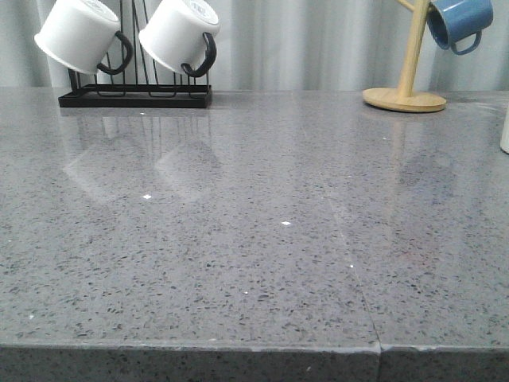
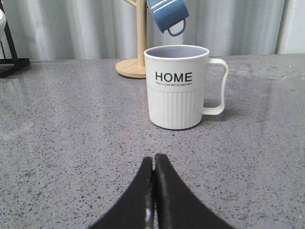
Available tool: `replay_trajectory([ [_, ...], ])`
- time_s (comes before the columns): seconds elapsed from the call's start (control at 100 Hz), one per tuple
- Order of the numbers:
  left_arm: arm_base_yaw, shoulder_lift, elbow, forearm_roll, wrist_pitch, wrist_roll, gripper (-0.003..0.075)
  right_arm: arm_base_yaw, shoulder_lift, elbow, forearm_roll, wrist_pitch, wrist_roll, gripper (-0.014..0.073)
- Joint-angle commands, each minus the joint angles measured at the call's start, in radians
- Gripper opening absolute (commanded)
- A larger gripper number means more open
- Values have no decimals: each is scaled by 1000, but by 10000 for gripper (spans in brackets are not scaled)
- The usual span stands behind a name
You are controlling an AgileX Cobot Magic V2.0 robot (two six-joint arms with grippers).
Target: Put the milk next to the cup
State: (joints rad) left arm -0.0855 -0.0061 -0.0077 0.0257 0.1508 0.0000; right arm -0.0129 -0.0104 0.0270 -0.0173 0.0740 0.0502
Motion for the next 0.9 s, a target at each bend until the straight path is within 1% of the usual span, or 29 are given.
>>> replay_trajectory([
  [0.0, -3, -29, 62, 0, -73, -9, -20, -1, -22, -20, 1, -103, -10, -64],
  [0.06, -3, -29, 62, 0, -73, -9, -20, -1, -22, -23, 1, -136, -10, -64],
  [0.14, -3, -29, 62, 0, -73, -9, -20, 0, -22, -51, 1, -113, -10, -64],
  [0.34, -3, -29, 62, 0, -73, -9, -20, 0, 5, -191, 1, 72, -7, -64],
  [0.6, -3, -29, 62, 0, -73, -9, -20, 0, 167, -318, 1, 196, -7, -63],
  [0.7, -3, -29, 62, 0, -73, -9, -20, 0, 244, -336, 1, 206, -7, -57],
  [0.77, -3, -29, 62, 0, -73, -9, -20, 0, 297, -340, 1, 185, -7, -6],
  [0.79, -3, -29, 62, 0, -73, -9, -20, 0, 312, -340, 1, 175, -7, 20],
  [0.84, -3, -29, 62, 0, -73, -9, -20, 0, 345, -340, 1, 153, -7, 104],
  [0.89, -3, -29, 62, 0, -73, -9, -20, 0, 375, -340, 1, 131, -7, 220],
])
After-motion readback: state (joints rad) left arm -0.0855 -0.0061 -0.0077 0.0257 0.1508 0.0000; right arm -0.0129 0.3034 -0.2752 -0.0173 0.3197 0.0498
